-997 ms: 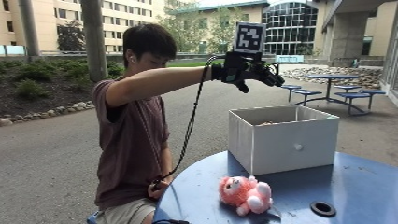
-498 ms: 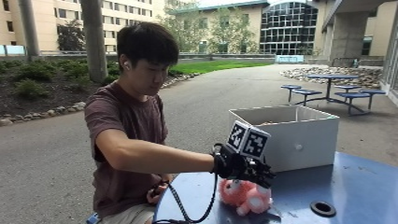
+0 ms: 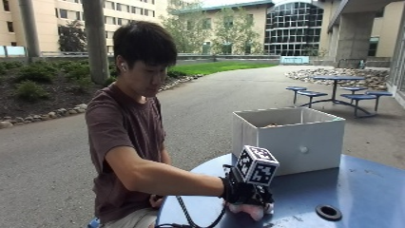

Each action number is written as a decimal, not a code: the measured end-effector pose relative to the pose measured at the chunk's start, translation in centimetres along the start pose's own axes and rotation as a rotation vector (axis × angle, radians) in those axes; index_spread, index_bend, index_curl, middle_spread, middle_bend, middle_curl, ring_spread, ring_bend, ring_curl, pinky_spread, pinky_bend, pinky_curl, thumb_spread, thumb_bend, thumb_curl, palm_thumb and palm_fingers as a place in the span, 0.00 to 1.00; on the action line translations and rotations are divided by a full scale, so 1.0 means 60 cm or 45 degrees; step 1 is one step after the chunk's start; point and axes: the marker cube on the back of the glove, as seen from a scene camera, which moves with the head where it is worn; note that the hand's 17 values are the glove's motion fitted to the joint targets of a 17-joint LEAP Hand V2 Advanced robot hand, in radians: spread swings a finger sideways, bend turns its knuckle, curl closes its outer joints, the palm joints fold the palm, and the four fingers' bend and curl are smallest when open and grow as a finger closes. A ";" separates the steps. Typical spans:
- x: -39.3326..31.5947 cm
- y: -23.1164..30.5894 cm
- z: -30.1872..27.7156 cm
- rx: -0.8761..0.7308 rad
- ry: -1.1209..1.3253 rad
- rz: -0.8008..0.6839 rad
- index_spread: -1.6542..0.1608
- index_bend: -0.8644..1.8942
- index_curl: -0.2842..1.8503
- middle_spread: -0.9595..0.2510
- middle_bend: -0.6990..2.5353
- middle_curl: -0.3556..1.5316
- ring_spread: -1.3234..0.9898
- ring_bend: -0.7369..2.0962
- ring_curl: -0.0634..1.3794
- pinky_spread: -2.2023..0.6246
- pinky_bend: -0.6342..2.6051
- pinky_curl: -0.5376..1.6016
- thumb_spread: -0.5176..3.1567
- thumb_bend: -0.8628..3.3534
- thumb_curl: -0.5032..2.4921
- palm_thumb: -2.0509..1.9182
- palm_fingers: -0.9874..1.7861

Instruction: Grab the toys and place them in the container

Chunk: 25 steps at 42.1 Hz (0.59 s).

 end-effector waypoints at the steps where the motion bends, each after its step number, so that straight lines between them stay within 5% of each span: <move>1: -0.003 0.000 -0.001 0.009 -0.017 0.014 0.89 0.62 0.40 0.65 0.50 0.50 0.47 0.57 0.38 0.64 0.42 0.42 0.50 0.31 0.40 0.74 0.93; 11: -0.032 0.034 -0.070 0.008 -0.102 0.130 0.94 0.66 0.44 0.70 0.57 0.54 0.47 0.70 0.48 0.63 0.45 0.45 0.47 0.32 0.45 0.75 0.85; 15: -0.047 0.066 -0.161 0.080 -0.114 0.175 0.90 0.67 0.47 0.66 0.56 0.56 0.45 0.67 0.49 0.64 0.50 0.48 0.42 0.28 0.46 0.70 0.68; 25: -0.118 0.130 -0.441 0.312 -0.075 0.303 0.86 0.66 0.52 0.62 0.57 0.60 0.41 0.65 0.51 0.64 0.61 0.55 0.36 0.24 0.47 0.66 0.56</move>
